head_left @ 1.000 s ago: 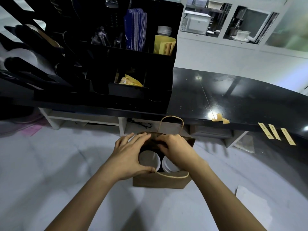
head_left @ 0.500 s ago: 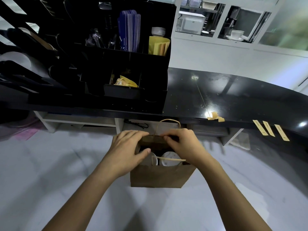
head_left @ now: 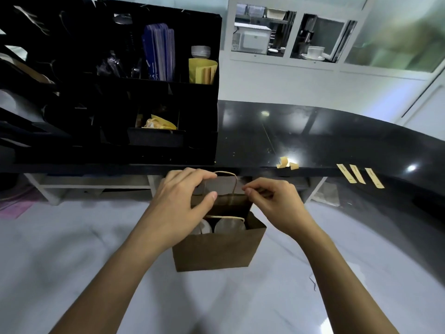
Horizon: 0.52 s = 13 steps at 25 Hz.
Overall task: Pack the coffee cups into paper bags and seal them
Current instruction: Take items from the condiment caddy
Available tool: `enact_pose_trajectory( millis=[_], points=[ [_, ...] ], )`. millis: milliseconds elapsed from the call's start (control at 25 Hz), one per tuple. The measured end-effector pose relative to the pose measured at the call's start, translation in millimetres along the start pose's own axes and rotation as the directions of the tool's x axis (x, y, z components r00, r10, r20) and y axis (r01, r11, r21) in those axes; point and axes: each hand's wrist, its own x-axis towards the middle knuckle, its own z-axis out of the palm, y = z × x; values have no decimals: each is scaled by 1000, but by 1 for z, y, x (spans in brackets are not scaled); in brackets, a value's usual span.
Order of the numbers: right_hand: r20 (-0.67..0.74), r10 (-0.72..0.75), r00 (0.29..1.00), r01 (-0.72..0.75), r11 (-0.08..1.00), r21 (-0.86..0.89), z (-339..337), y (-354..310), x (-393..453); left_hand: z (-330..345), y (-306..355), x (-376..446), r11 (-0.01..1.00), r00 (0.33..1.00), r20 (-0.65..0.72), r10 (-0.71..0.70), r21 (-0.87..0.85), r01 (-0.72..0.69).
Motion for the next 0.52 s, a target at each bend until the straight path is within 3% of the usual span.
enact_pose_trajectory(
  millis=[520],
  points=[
    [-187,156,970,-152,988,38,-74,45,-68,43,79,11,973,969,88,230,-48,-226]
  ],
)
